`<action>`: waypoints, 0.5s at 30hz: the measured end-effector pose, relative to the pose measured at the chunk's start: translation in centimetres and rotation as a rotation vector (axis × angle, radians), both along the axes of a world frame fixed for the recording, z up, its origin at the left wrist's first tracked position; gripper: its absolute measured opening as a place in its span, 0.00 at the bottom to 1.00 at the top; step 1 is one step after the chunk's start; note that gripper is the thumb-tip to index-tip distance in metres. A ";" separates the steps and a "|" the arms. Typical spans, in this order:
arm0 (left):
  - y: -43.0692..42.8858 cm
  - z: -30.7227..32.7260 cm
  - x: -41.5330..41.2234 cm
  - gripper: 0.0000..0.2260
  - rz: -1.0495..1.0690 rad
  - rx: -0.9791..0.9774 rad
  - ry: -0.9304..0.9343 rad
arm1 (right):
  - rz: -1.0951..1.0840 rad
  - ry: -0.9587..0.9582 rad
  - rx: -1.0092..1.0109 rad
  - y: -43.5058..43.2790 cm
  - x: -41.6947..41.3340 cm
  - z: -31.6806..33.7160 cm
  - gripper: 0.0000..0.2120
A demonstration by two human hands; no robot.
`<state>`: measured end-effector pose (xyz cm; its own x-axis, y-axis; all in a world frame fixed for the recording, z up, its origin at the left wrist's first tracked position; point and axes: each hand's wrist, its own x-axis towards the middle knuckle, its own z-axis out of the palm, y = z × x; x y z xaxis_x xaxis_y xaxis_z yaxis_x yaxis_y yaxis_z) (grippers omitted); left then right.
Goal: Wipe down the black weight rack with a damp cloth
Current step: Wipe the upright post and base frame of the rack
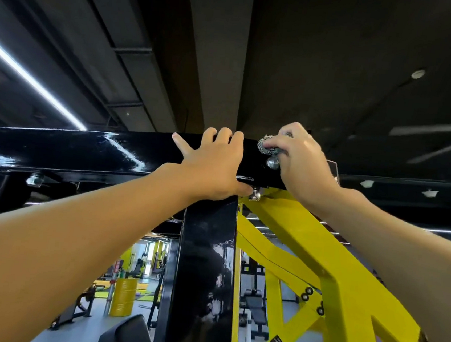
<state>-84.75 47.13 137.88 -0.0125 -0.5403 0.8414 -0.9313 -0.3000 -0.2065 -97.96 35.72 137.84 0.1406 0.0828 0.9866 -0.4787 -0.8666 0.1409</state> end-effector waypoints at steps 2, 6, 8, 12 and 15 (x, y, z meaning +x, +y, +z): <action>-0.3 -0.2 -0.6 0.47 0.030 -0.009 -0.029 | -0.013 -0.012 -0.029 -0.6 -0.4 -0.4 0.17; -1.5 -0.2 -2.3 0.45 0.063 0.004 -0.119 | -0.097 -0.149 -0.053 -2.0 -0.9 -3.0 0.13; -2.4 -0.2 -3.4 0.44 0.075 0.010 -0.148 | -0.117 -0.171 -0.046 -2.4 -0.9 -4.5 0.13; -4.0 0.0 -4.8 0.38 0.047 -0.024 -0.197 | -0.127 -0.086 -0.082 -2.8 -1.4 -5.1 0.11; -4.5 0.5 -5.1 0.33 0.015 -0.065 -0.174 | -0.134 -0.041 -0.098 -2.7 -1.8 -3.5 0.09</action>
<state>-89.82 42.60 138.41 -0.1528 -0.4865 0.8602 -0.8787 -0.3314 -0.3436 -99.78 33.06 134.36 0.1167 0.1622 0.9798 -0.5963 -0.7775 0.1997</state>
